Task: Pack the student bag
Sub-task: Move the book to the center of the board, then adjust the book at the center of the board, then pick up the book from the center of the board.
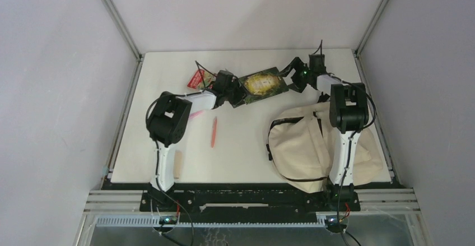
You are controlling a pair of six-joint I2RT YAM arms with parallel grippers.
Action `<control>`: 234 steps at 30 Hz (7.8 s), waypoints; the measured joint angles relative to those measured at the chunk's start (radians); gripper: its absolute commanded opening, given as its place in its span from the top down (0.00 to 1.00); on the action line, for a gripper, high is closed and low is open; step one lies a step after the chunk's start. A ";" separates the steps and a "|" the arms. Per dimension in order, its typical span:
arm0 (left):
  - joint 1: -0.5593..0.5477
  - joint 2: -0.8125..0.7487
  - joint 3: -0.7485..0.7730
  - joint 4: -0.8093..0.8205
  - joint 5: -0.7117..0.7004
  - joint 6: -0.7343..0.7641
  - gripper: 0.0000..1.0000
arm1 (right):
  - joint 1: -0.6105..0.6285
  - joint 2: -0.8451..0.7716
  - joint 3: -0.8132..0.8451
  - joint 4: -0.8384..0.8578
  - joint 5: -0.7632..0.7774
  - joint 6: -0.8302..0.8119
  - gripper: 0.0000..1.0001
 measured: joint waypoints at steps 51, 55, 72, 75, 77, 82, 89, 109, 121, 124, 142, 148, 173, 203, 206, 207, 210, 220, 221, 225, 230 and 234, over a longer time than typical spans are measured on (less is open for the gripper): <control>0.097 -0.274 -0.061 -0.296 0.056 0.293 0.35 | 0.261 -0.400 -0.299 -0.338 0.120 -0.172 0.00; 0.128 -0.165 0.074 -0.348 0.054 0.322 0.35 | 0.323 -0.414 -0.304 -0.330 0.112 -0.164 0.00; 0.144 0.061 0.252 -0.449 0.108 0.397 0.38 | 0.443 -0.321 -0.323 -0.279 0.113 -0.055 0.00; 0.142 -0.011 0.124 -0.401 0.150 0.396 0.38 | 0.410 -0.297 -0.322 -0.275 0.095 -0.049 0.01; 0.136 -0.060 0.042 -0.374 0.165 0.393 0.38 | 0.384 -0.290 -0.312 -0.275 0.082 -0.048 0.01; 0.099 -0.201 -0.172 -0.305 0.166 0.373 0.38 | 0.323 -0.183 -0.159 -0.306 0.043 -0.080 0.02; -0.056 -0.347 -0.284 -0.325 0.216 0.345 0.37 | 0.309 -0.032 0.089 -0.319 0.026 -0.153 0.02; 0.195 -0.076 0.252 -0.519 0.108 0.408 0.38 | 0.439 -0.416 -0.369 -0.276 0.110 -0.168 0.02; 0.195 0.143 0.449 -0.566 0.121 0.417 0.38 | 0.470 -0.350 -0.380 -0.212 0.087 -0.077 0.02; 0.195 0.141 0.436 -0.553 0.132 0.423 0.38 | 0.459 -0.315 -0.365 -0.204 0.073 -0.071 0.02; 0.037 -0.161 -0.059 -0.452 0.199 0.424 0.38 | 0.270 -0.014 0.148 -0.313 0.089 -0.105 0.01; 0.056 -0.241 -0.083 -0.497 0.184 0.424 0.38 | 0.231 -0.122 0.051 -0.291 0.120 -0.120 0.01; 0.262 0.111 0.412 -0.579 0.055 0.434 0.38 | 0.369 -0.261 -0.222 -0.233 0.093 -0.108 0.01; 0.218 -0.092 0.049 -0.474 0.020 0.504 0.39 | 0.304 -0.084 0.027 -0.326 0.060 -0.098 0.02; 0.196 -0.195 -0.107 -0.440 0.047 0.470 0.39 | 0.290 0.015 0.173 -0.329 0.056 -0.112 0.02; 0.179 -0.225 -0.152 -0.436 0.055 0.456 0.39 | 0.290 0.048 0.225 -0.335 0.052 -0.119 0.02; 0.108 -0.289 -0.243 -0.434 0.094 0.422 0.39 | 0.292 0.143 0.388 -0.365 0.034 -0.129 0.02; 0.034 -0.365 -0.216 -0.527 0.093 0.443 0.38 | 0.246 0.062 0.374 -0.396 0.018 -0.127 0.00; 0.040 -0.367 -0.192 -0.544 0.084 0.451 0.38 | 0.233 0.009 0.311 -0.384 0.025 -0.126 0.01; 0.078 -0.368 -0.102 -0.569 0.055 0.478 0.34 | 0.197 -0.230 0.036 -0.329 0.062 -0.114 0.01; 0.160 -0.299 0.021 -0.583 0.041 0.495 0.32 | 0.273 -0.346 -0.145 -0.312 0.131 -0.076 0.01; 0.209 -0.182 0.114 -0.591 0.041 0.512 0.32 | 0.368 -0.305 -0.189 -0.317 0.156 -0.031 0.02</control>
